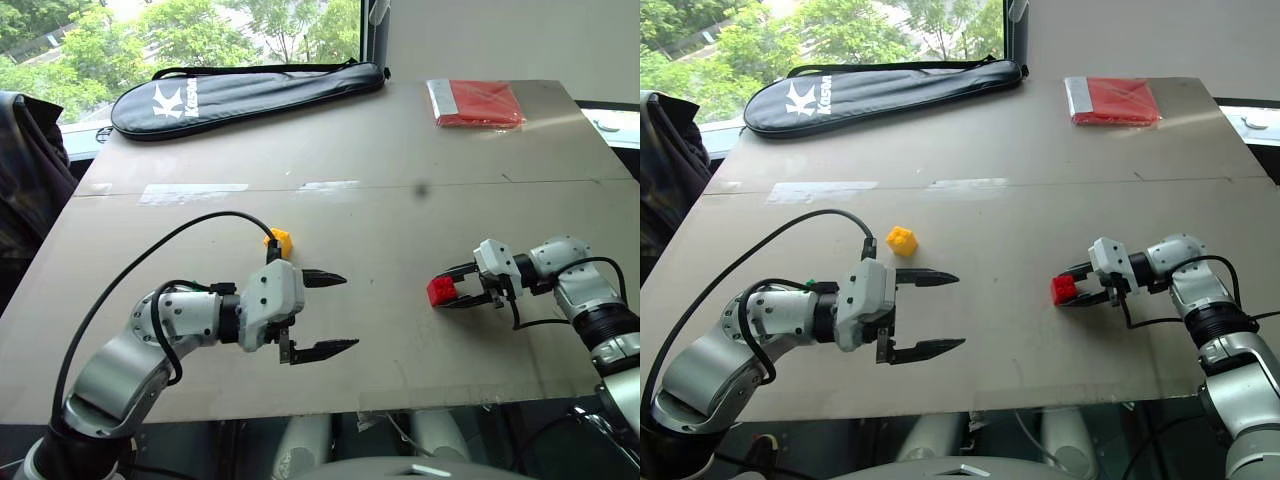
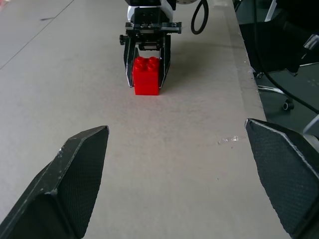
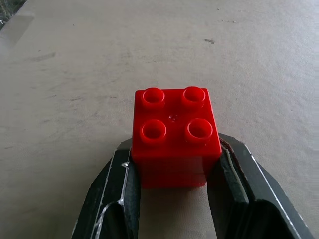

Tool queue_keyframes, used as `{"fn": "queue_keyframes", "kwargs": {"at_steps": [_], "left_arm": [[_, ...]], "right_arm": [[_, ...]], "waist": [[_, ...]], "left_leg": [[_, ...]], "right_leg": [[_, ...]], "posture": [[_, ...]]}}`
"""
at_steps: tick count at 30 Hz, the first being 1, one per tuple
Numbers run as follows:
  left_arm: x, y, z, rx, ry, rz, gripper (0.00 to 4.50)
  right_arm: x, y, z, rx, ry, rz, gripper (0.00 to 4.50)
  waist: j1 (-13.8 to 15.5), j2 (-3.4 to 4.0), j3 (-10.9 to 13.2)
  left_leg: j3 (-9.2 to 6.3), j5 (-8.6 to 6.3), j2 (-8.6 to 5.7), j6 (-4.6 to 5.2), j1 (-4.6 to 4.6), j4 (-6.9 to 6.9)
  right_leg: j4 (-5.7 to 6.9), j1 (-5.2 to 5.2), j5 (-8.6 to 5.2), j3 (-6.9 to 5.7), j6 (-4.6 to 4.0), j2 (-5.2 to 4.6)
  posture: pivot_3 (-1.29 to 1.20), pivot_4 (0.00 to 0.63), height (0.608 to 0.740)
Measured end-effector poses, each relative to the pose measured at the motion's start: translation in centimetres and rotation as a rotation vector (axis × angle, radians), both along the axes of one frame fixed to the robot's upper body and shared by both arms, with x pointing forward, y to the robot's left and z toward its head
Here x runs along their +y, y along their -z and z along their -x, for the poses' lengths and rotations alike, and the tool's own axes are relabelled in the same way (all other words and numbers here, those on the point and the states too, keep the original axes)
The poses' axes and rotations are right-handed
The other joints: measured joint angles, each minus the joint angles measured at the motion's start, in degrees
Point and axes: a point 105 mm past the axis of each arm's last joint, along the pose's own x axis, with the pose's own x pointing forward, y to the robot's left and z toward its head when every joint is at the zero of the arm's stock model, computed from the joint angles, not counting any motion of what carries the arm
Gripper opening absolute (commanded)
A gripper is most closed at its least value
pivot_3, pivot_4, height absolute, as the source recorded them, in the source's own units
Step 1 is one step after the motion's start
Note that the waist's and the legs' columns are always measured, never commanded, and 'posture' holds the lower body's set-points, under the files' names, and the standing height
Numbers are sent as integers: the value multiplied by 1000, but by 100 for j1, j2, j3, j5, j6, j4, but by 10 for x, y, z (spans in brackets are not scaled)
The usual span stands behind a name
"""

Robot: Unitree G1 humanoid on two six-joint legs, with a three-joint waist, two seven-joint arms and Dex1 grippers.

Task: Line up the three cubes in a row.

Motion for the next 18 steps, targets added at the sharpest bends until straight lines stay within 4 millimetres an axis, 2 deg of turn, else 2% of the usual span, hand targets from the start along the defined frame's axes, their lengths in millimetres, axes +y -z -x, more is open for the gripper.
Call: {"fn": "queue_keyframes", "kwargs": {"at_steps": [7, 8, 11, 13, 18], "left_arm": [[-1, -2, 1, -9, 9, 2, 4500], [-2, -4, 0, -16, 11, 1, 4500], [-3, -7, -1, -28, 13, 0, 4500], [-4, -9, -3, -31, 15, 1, 4500], [-4, -9, -4, -20, 7, 5, 4500]], "right_arm": [[-7, 0, -6, -17, 14, 8, 1297], [-7, 0, -6, -13, 12, 12, 2298], [-10, 5, -6, 1, 20, 32, 3686], [-12, 3, -8, -23, 27, 29, 4458], [-16, -1, -11, -53, 46, 19, 4458]], "waist": [[-16, 0, 0], [-15, 0, 0], [-9, 0, 0], [-19, 0, 0], [-20, 0, 0]], "left_leg": [[0, -2, 2, 5, 8, 2], [-2, -2, 2, 5, 8, 2], [-2, -1, 2, 4, 6, 2], [-2, -1, 2, 3, 4, 2], [-2, 3, 2, -3, 3, 1]], "right_leg": [[7, 4, 7, 3, -10, 1], [7, 4, 7, 0, -11, 3], [7, 3, 8, 0, -10, 6], [5, 2, 11, -1, -3, 6], [5, 2, 11, -1, -3, 6]], "posture": [[0, 150, 694], [0, 150, 694], [0, 150, 694], [0, 150, 694], [0, 150, 694]]}}
